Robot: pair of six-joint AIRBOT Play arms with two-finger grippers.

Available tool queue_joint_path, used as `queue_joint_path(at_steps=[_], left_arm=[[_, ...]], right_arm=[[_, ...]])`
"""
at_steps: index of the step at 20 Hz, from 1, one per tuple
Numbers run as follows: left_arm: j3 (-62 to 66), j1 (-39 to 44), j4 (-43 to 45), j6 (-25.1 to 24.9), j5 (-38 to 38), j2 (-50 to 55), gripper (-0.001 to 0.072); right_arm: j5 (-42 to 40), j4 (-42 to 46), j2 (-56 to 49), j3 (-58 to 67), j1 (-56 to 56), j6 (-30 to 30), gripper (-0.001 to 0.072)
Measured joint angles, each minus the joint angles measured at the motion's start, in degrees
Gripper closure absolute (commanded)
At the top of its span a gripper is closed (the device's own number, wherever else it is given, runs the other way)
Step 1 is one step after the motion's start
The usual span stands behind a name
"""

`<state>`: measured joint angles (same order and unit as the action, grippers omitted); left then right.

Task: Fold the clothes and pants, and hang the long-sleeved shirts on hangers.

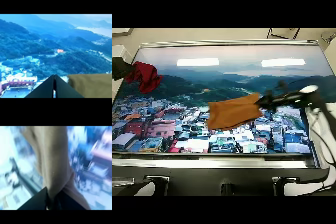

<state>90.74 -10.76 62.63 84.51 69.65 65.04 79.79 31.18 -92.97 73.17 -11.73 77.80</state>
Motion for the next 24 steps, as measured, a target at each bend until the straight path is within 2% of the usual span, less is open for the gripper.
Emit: queue_joint_path(at_steps=[5, 11, 16, 24], left_arm=[[0.0, 0.8, -0.2, 0.4, 0.0, 0.0, 0.0683], [0.0, 1.2, -0.3, 0.5, -0.2, 0.0, 0.0682], [0.0, 1.3, -0.5, 0.5, -1.7, 0.0, 0.0682], [0.0, 1.3, -2.1, 0.5, -3.5, 0.0, 0.0682]], right_arm=[[4.6, 9.8, 4.9, 15.7, -15.6, 10.2, 0.0663], [9.5, 13.3, 6.4, 29.2, -32.8, 19.5, 0.0662], [11.9, 14.1, 7.7, 33.5, -42.0, 24.8, 0.0663], [6.2, 14.6, 9.8, 34.5, -47.9, 32.1, 0.0663]])
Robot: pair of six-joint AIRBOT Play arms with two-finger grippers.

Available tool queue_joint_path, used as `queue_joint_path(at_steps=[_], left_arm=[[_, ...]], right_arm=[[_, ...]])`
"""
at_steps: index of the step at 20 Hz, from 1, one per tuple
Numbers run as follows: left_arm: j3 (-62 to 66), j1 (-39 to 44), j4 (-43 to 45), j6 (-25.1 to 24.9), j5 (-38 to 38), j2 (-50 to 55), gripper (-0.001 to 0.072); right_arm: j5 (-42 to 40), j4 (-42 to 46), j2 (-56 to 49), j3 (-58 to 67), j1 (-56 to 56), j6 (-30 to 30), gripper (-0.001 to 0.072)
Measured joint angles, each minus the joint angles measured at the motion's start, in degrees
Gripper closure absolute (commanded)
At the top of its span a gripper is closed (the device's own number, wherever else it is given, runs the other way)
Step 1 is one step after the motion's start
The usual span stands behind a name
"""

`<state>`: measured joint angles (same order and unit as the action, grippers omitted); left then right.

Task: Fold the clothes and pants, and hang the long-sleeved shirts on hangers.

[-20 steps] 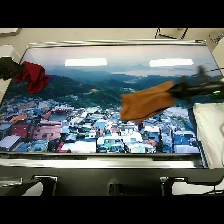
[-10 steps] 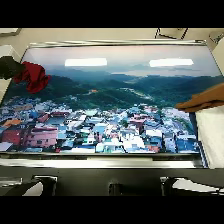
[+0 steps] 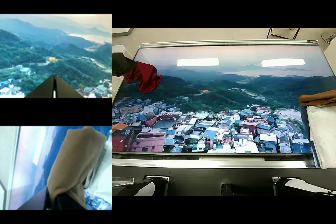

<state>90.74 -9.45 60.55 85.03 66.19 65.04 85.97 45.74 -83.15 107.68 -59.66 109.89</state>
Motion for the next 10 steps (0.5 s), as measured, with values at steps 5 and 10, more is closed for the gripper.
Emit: queue_joint_path(at_steps=[5, 10], left_arm=[[0.0, 0.0, -0.1, -0.1, -0.2, 0.0, 0.0682], [0.0, 0.0, -0.2, -0.5, -0.5, 0.0, 0.0682]], right_arm=[[1.5, 3.9, 2.5, 0.0, -4.3, 1.6, 0.0662], [11.8, 12.4, 4.8, -0.7, -9.7, -0.1, 0.0662]])
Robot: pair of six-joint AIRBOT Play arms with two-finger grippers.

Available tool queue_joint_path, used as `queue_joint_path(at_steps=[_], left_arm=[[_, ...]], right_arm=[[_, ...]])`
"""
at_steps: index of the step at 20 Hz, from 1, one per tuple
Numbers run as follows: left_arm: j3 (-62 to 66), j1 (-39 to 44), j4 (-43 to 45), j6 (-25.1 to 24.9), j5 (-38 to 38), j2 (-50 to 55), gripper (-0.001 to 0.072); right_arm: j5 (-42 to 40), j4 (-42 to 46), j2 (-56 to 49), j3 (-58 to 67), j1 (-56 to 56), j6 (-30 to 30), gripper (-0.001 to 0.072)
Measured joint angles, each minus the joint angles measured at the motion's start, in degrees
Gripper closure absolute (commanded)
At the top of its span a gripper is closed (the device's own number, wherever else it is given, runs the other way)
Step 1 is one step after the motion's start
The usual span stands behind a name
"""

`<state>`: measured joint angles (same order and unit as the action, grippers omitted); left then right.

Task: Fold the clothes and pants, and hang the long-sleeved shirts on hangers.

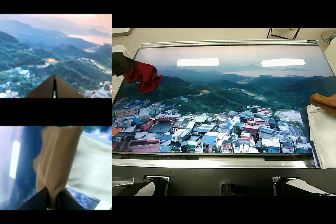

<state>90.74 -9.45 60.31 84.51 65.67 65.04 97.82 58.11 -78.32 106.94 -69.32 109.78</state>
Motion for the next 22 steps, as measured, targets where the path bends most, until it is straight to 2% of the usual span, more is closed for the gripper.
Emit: queue_joint_path(at_steps=[3, 6, 10, 13, 14, 15, 16, 17, 19, 22], left_arm=[[0.0, 0.0, -0.4, -0.3, -0.6, 0.0, 0.0682], [0.0, 0.0, -0.7, -0.5, -0.9, 0.0, 0.0682], [0.0, 0.0, -1.1, -0.5, -1.1, 0.0, 0.0682], [0.0, 0.0, -1.3, -0.5, -1.1, 0.0, 0.0683], [0.0, 0.0, -1.4, -0.5, -1.1, 0.0, 0.0682], [0.0, 0.0, -1.4, -0.5, -1.1, 0.0, 0.0682], [0.0, 0.1, -1.4, -0.5, -1.2, 0.0, 0.0683], [0.0, 0.2, -1.4, -0.5, -1.2, 0.0, 0.0682], [0.1, 0.2, -1.6, -0.5, -1.4, 0.0, 0.0683], [1.8, 0.4, -3.0, -0.6, -4.4, 0.0, 0.0685]], right_arm=[[4.4, 6.4, 1.5, -4.9, -0.9, -2.5, 0.0662], [5.5, 13.8, 4.2, -14.7, -1.3, -5.5, 0.0661], [0.8, 21.9, 7.2, -28.3, -1.5, -7.4, 0.0661], [-3.2, 24.6, 8.0, -35.3, -1.5, -8.5, 0.066], [-4.1, 25.2, 8.1, -36.6, -1.5, -8.8, 0.0594], [-5.0, 25.7, 8.2, -37.6, -1.5, -8.9, 0.0432], [-5.5, 26.2, 8.3, -38.3, -1.5, -9.2, 0.0185], [-6.0, 26.3, 8.3, -38.7, -1.5, -9.3, 0.0009], [-7.5, 23.0, 8.3, -37.3, -1.5, -10.8, 0.0002], [-14.0, 10.2, 8.4, -28.7, -1.0, -13.2, 0.0009]])
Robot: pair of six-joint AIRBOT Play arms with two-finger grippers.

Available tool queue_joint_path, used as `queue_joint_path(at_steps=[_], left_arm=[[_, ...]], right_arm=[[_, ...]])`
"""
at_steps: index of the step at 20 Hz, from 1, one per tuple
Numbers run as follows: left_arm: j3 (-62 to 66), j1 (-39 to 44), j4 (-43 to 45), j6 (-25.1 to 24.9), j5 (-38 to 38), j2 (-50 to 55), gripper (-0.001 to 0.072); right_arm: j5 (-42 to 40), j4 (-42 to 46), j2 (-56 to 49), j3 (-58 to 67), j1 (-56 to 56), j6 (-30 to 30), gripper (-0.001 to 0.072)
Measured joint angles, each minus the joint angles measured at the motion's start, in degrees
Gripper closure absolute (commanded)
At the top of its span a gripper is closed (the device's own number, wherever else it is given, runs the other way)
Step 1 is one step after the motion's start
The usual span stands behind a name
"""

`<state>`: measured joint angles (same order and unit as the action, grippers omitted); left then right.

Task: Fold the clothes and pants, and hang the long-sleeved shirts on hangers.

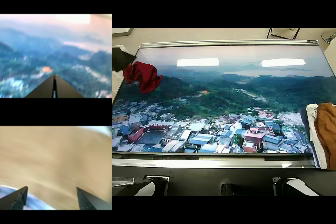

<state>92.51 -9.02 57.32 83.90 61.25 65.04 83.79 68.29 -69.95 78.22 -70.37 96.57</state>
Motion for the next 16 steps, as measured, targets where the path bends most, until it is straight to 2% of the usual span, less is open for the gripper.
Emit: queue_joint_path(at_steps=[2, 5, 6, 7, 8, 12, 16], left_arm=[[1.5, 1.0, 0.9, -0.9, -4.2, 0.1, 0.0685], [3.1, 4.2, 10.7, 0.7, -8.2, 2.5, 0.068], [3.3, 5.4, 15.2, 1.7, -7.6, 4.1, 0.0585], [3.5, 6.4, 19.0, 2.5, -5.7, 5.8, 0.0277], [3.7, 7.3, 21.9, 3.6, -2.7, 7.9, 0.0003], [0.5, 9.1, 27.2, 8.0, 14.3, 15.1, -0.0001], [-10.1, 10.4, 27.9, 10.5, 14.3, 12.8, -0.0001]], right_arm=[[-9.0, -9.8, 0.0, 9.0, 3.4, -3.4, 0.001], [-19.1, -15.0, 0.1, 19.2, 15.4, -8.6, 0.0018], [-19.8, -14.1, -0.2, 21.0, 20.7, -9.2, 0.0025], [-19.0, -11.6, -0.9, 22.5, 26.6, -9.0, 0.0023], [-16.3, -8.5, -1.9, 23.3, 31.9, -7.7, 0.0023], [-0.9, 1.1, -7.9, 20.9, 50.7, -2.8, 0.0021], [4.6, 7.1, -10.2, 16.2, 61.7, -0.4, 0.0022]])
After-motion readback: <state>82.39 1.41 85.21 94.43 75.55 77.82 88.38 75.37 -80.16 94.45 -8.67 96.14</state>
